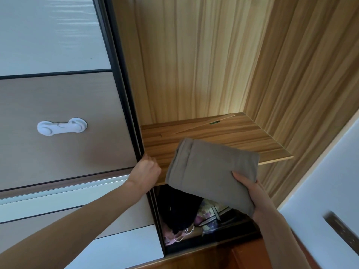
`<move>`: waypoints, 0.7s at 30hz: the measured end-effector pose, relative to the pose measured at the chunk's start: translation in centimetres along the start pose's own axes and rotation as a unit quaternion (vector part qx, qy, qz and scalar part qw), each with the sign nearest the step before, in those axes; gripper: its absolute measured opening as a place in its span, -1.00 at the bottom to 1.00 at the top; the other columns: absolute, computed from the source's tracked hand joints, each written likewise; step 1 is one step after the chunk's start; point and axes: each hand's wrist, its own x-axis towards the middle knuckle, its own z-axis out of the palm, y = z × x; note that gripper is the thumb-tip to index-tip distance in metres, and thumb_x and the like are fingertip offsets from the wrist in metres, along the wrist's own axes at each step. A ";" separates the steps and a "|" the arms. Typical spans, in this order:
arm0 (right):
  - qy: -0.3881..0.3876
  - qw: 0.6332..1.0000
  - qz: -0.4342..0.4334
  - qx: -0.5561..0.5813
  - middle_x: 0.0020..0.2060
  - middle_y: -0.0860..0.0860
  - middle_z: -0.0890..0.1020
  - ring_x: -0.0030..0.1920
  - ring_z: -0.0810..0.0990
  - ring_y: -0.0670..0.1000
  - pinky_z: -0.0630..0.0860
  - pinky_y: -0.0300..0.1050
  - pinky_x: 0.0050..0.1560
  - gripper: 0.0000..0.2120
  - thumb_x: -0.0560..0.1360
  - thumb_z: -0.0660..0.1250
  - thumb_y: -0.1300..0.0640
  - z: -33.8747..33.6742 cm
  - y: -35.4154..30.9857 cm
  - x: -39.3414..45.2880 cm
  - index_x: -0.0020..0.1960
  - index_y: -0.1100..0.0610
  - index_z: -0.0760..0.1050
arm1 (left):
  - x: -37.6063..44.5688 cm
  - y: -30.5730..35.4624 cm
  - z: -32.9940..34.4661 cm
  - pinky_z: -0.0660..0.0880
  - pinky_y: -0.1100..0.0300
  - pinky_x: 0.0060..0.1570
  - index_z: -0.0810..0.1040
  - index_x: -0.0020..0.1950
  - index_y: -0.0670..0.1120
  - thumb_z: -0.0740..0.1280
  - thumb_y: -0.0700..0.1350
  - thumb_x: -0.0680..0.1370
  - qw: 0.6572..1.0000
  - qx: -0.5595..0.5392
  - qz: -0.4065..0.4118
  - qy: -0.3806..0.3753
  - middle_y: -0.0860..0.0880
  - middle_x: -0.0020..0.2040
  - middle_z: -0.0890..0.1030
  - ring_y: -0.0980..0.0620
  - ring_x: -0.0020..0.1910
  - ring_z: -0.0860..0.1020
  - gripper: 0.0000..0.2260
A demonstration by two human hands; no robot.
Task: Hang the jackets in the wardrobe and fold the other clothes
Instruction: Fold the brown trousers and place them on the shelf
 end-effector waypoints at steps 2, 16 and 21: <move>-0.002 1.000 0.002 -0.002 0.07 0.09 0.75 0.04 0.74 0.15 0.69 0.01 -0.17 -0.43 0.31 0.59 0.03 0.0 0.2 0.4 0.30 -0.02 0.55 | -0.2 0.2 -0.2 0.40 -0.02 0.22 0.63 0.09 -0.10 0.20 -0.15 0.65 0.999 -0.037 -0.028 0.004 -0.14 0.02 0.63 -0.12 0.01 0.59 -0.79; -0.037 0.997 0.038 -0.060 0.07 0.16 0.75 0.00 0.76 0.20 0.70 0.06 -0.19 -0.42 0.35 0.63 0.06 -2.0 -2.1 7.1 0.33 0.08 0.56 | 3.9 5.4 -2.0 0.47 -0.16 0.40 0.64 0.38 -0.08 0.35 0.40 0.51 0.037 -0.966 -0.152 -0.205 -0.21 0.33 0.63 -0.20 0.33 0.59 -0.33; -0.064 0.991 0.064 -0.100 0.11 0.19 0.73 0.05 0.74 0.26 0.68 0.13 -0.11 -0.27 0.27 0.70 0.02 -3.4 -3.5 10.6 0.38 0.08 0.54 | 7.3 6.3 -2.3 0.55 -0.10 0.31 0.63 0.35 -0.07 0.59 0.18 0.41 0.135 -0.955 -0.197 -0.175 -0.14 0.19 0.72 -0.15 0.22 0.67 -0.41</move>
